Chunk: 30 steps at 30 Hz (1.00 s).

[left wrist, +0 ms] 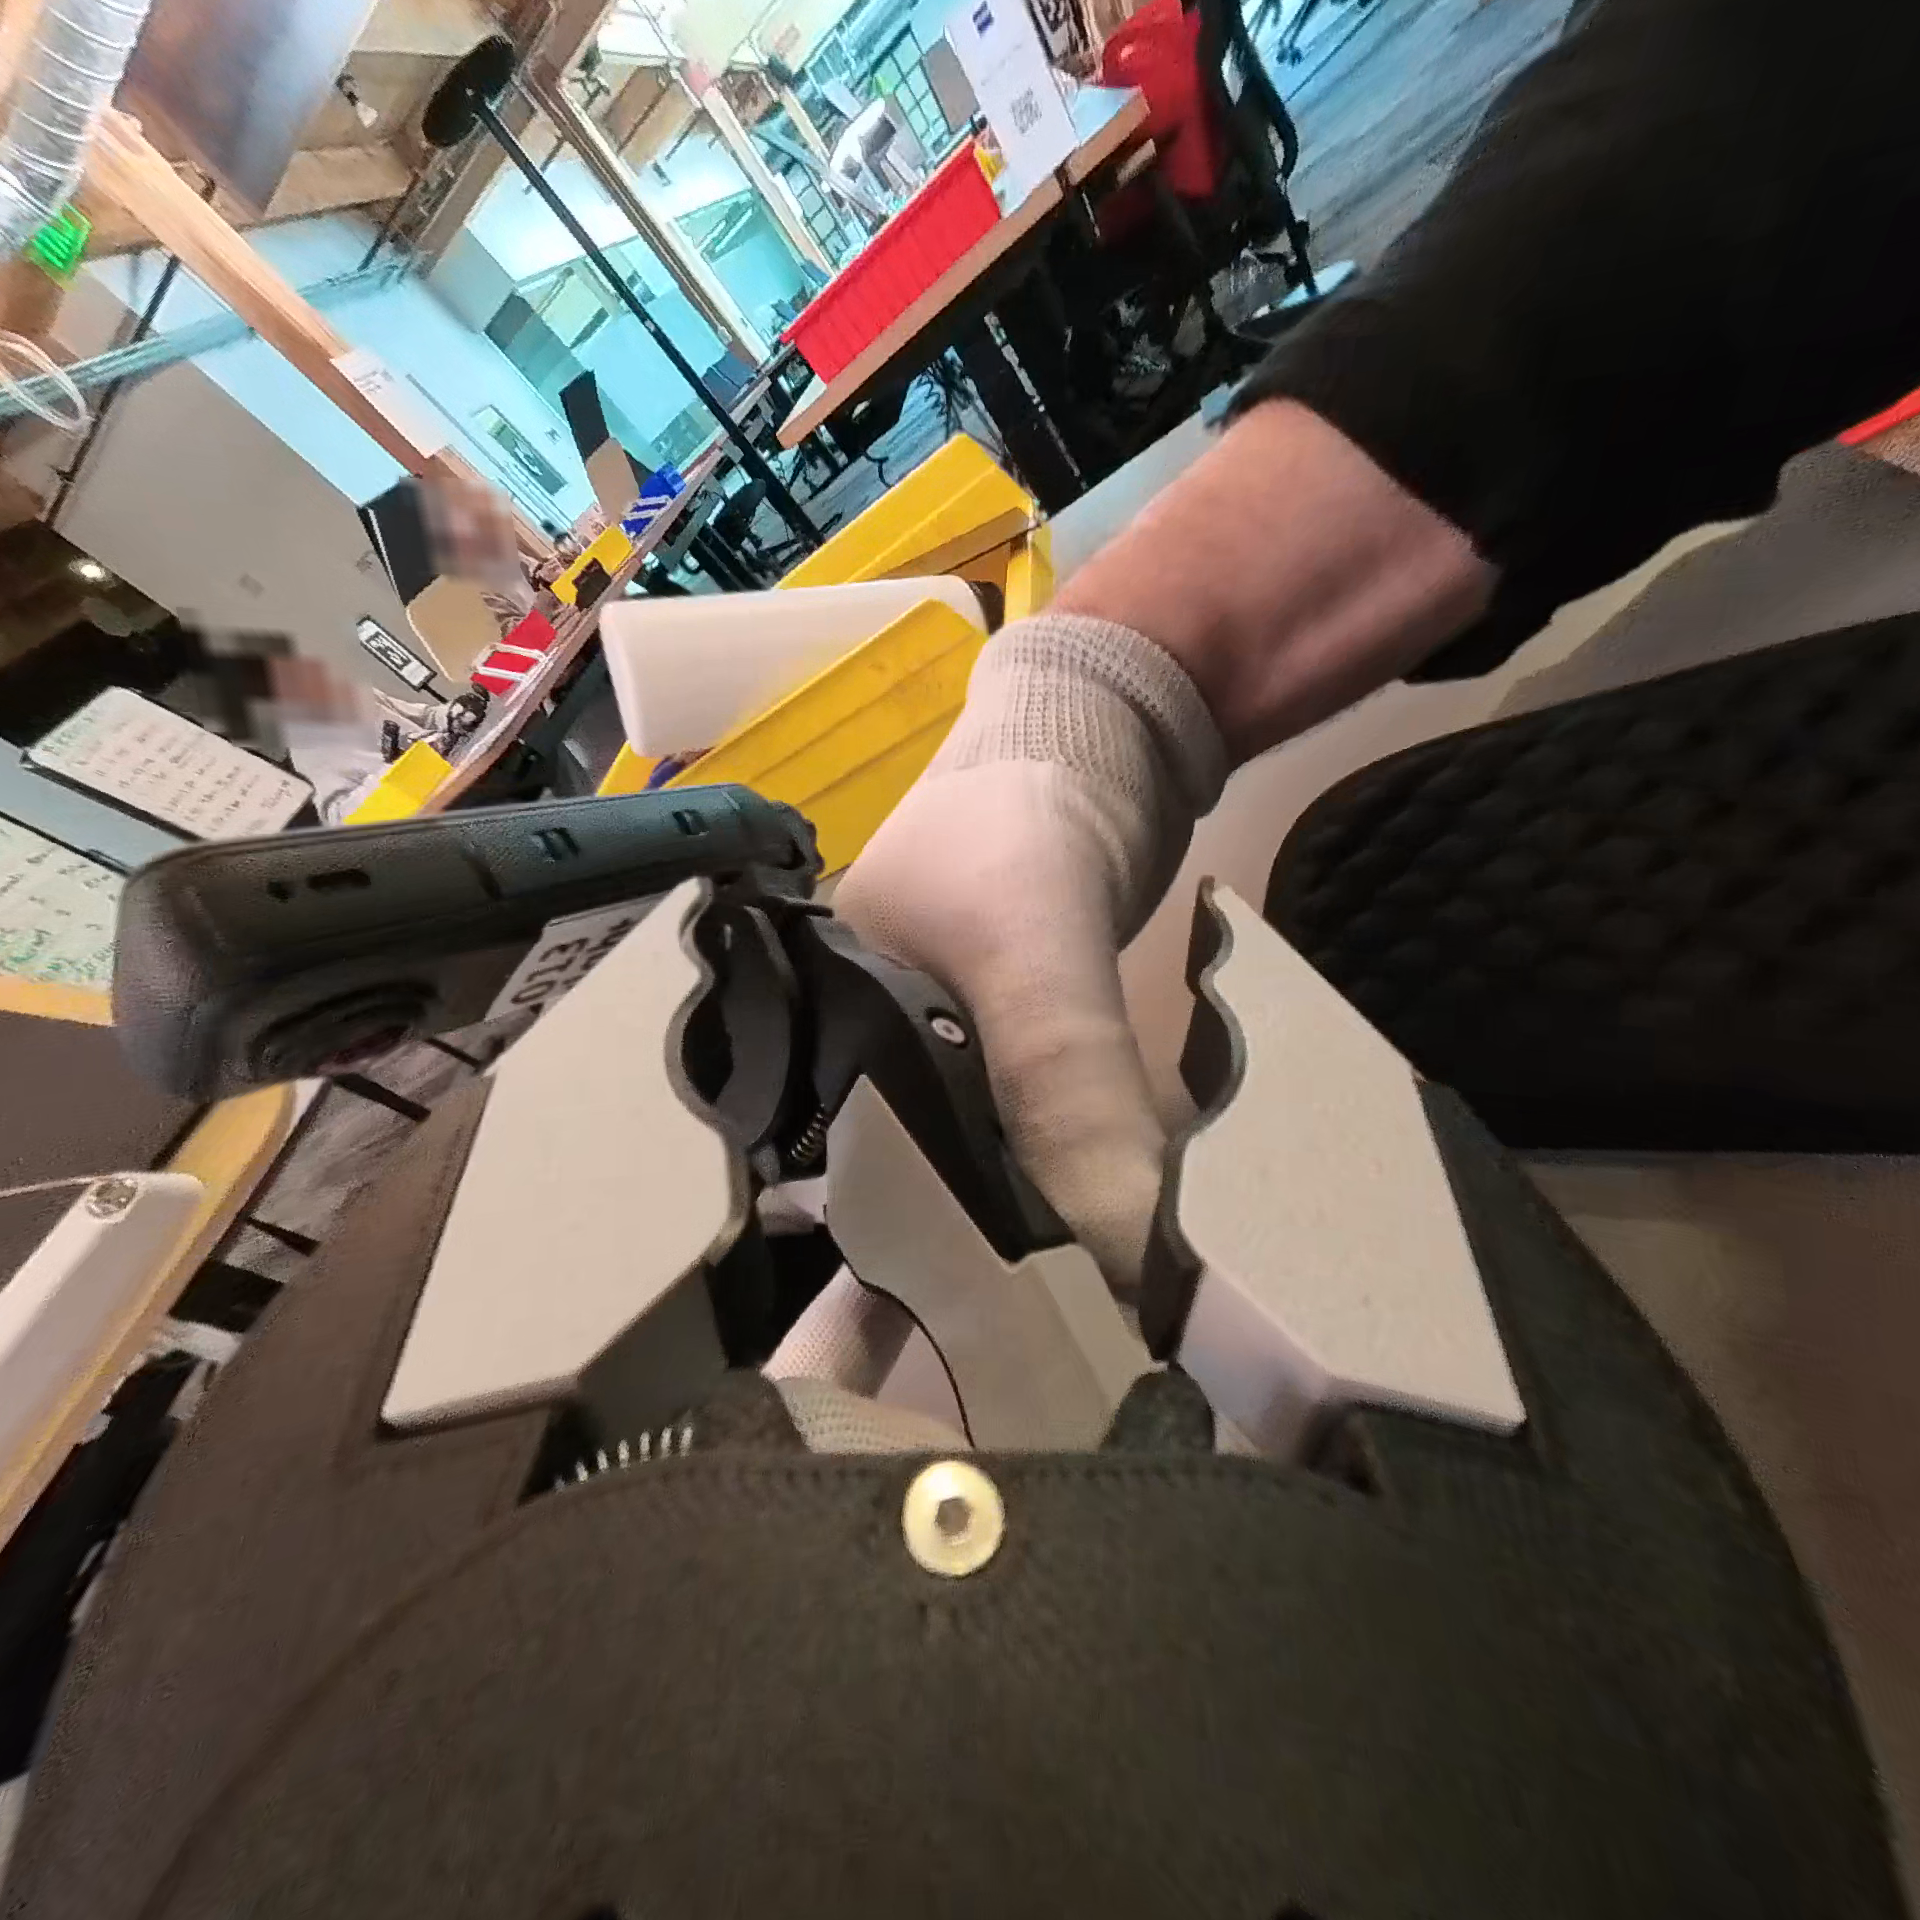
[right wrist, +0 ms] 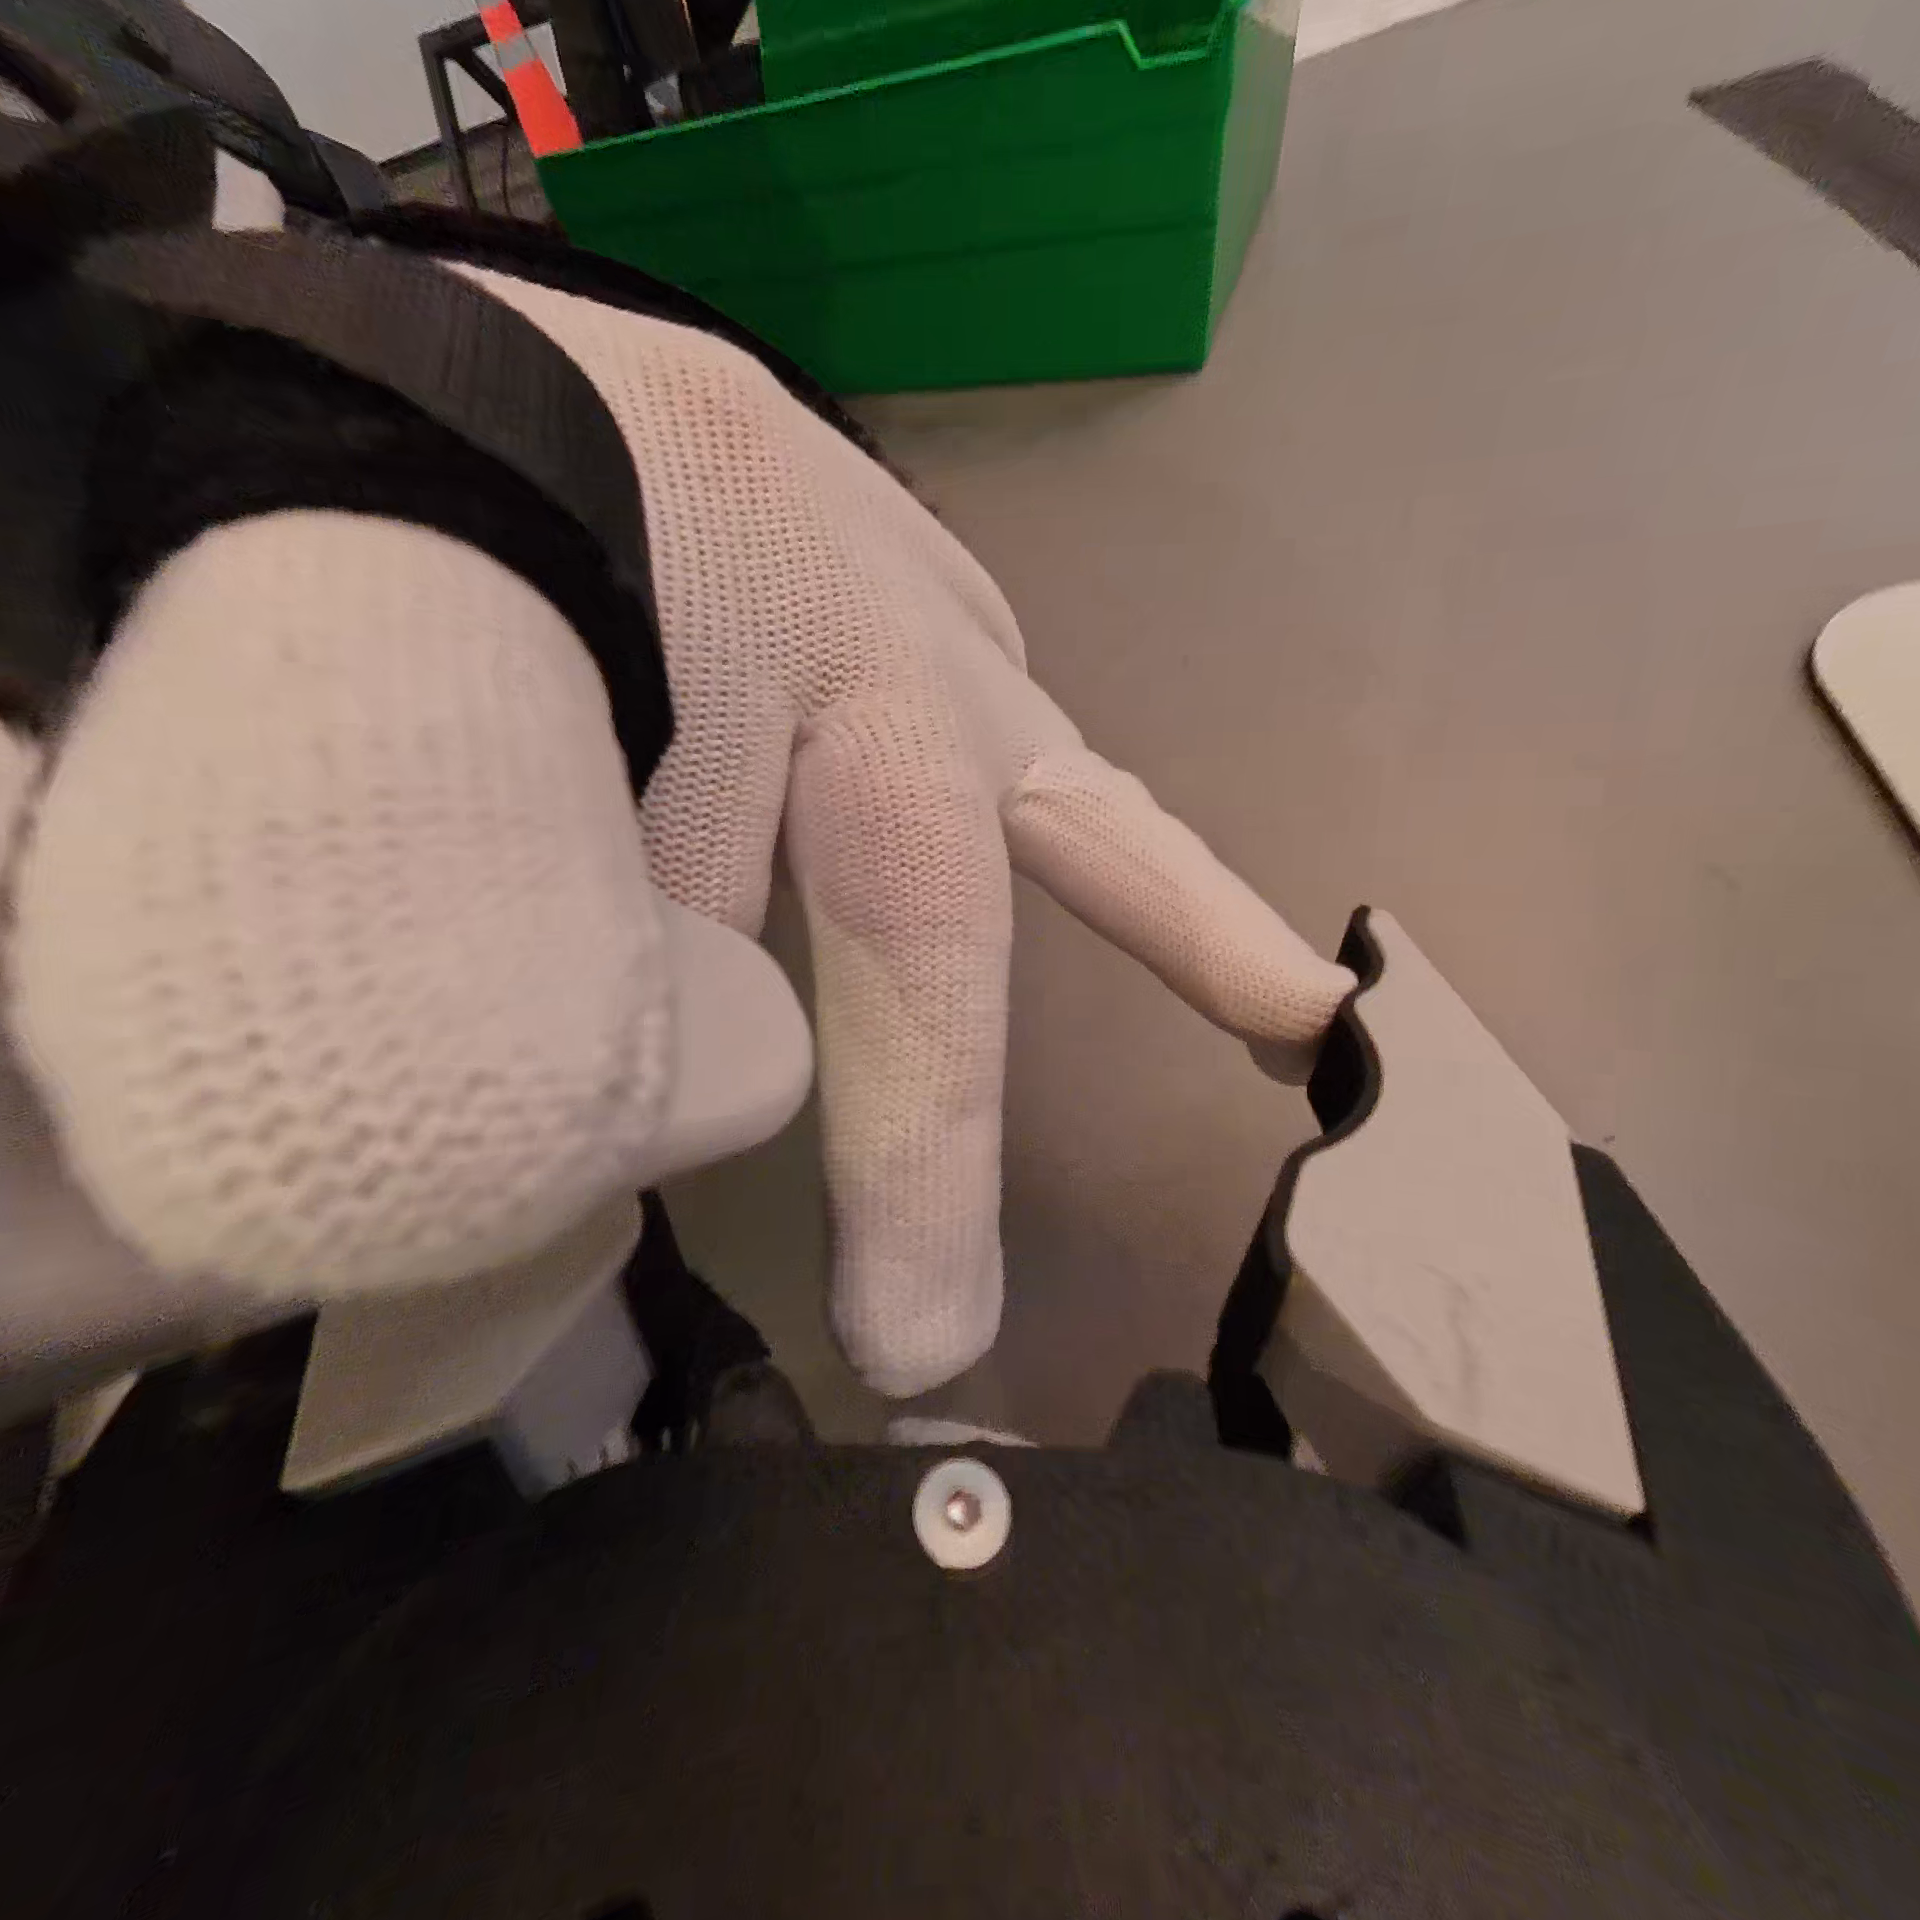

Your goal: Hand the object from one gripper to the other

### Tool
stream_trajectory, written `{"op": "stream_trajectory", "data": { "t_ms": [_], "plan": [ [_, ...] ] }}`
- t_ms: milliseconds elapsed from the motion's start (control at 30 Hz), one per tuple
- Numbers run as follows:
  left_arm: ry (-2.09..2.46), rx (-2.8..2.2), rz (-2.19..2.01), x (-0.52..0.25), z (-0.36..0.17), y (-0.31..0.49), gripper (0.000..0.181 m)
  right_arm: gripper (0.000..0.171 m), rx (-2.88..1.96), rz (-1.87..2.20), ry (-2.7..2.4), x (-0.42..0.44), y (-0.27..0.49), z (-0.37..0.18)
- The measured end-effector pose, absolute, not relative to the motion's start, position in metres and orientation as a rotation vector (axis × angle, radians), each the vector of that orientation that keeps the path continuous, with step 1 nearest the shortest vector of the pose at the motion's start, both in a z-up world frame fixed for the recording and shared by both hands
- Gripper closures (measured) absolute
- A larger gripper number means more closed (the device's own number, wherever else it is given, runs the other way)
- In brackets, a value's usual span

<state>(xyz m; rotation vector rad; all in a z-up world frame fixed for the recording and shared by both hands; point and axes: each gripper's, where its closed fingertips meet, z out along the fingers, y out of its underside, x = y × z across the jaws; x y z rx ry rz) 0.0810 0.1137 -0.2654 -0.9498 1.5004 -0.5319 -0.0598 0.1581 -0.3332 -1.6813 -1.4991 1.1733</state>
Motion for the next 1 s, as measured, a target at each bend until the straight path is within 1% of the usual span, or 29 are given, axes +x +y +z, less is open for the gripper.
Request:
{"op": "stream_trajectory", "data": {
  "t_ms": [33, 200, 300, 333, 400, 500, 733, 1000],
  "plan": [
    [1.491, -0.948, -0.537, 0.080, -0.262, 0.114, 0.096, 0.034, -1.664, 1.184, -1.494, -0.061, 0.158, -0.330],
    [1.453, -0.946, -0.585, 0.073, -0.249, 0.119, 0.096, 0.042, -1.691, 1.201, -1.403, -0.063, 0.162, -0.320],
    [1.403, -0.978, -0.644, 0.064, -0.241, 0.130, 0.099, 0.057, -1.790, 1.220, -1.325, -0.064, 0.166, -0.317],
    [1.391, -0.983, -0.651, 0.062, -0.238, 0.133, 0.099, 0.058, -1.808, 1.221, -1.313, -0.064, 0.167, -0.316],
    [1.369, -0.994, -0.641, 0.057, -0.236, 0.143, 0.100, 0.066, -1.823, 1.235, -1.290, -0.067, 0.171, -0.313],
    [1.331, -1.016, -0.660, 0.049, -0.234, 0.155, 0.098, 0.074, -1.860, 1.250, -1.274, -0.071, 0.178, -0.313],
    [1.298, -1.022, -0.700, 0.042, -0.228, 0.160, 0.100, 0.066, -1.853, 1.252, -1.286, -0.079, 0.185, -0.311],
    [1.317, -1.018, -0.696, 0.049, -0.234, 0.154, 0.102, 0.059, -1.930, 1.272, -1.378, -0.074, 0.178, -0.323]
  ]
}}
